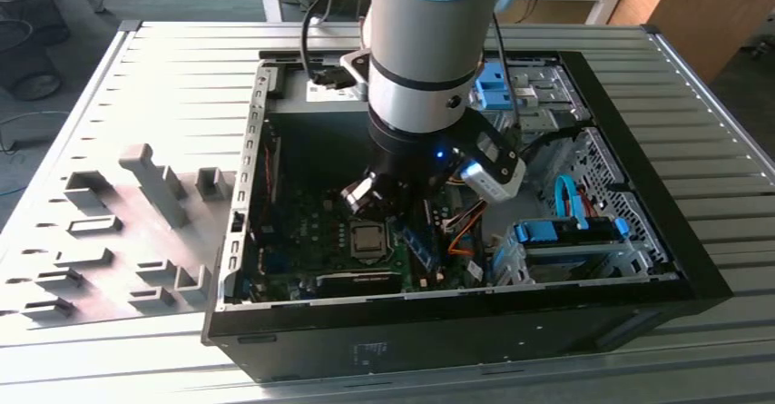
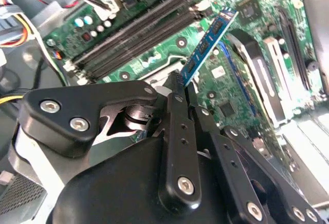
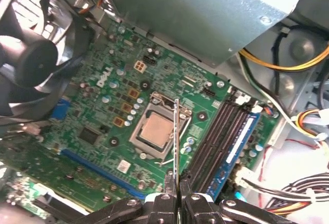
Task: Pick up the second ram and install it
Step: 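Insert the second ram into the second slot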
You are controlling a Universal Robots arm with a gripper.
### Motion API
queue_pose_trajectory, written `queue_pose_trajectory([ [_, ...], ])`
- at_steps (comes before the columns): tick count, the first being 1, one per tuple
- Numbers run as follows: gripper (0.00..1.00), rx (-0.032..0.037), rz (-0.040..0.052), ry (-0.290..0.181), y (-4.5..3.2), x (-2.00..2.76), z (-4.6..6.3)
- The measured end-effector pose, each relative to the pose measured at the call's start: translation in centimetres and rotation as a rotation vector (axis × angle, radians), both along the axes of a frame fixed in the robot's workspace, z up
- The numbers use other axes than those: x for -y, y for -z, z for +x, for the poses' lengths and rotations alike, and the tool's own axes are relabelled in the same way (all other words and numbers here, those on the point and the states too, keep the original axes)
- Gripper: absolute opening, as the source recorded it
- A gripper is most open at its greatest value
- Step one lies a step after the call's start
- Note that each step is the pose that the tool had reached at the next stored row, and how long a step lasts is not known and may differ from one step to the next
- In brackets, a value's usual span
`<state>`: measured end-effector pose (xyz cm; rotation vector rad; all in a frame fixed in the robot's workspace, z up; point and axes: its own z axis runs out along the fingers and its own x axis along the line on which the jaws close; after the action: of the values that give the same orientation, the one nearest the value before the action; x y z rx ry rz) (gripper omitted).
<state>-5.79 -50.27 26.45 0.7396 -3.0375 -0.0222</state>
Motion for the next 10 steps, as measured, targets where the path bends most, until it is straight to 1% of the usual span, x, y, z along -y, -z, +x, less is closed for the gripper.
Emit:
queue_pose_trajectory([
  [1, 0.14, -0.0037, -0.0051, 0.005, 0.01, 0.0, -0.01],
  [2, 0.14, -0.0051, -0.0084, 0.009, 0.01, 0.0, -0.01],
  [6, 0.14, -0.0056, -0.0094, 0.023, 0.01, 0.0, 0.0],
  [10, 0.14, -0.0057, -0.0091, 0.059, 0.04, 0.0, 0.0],
])
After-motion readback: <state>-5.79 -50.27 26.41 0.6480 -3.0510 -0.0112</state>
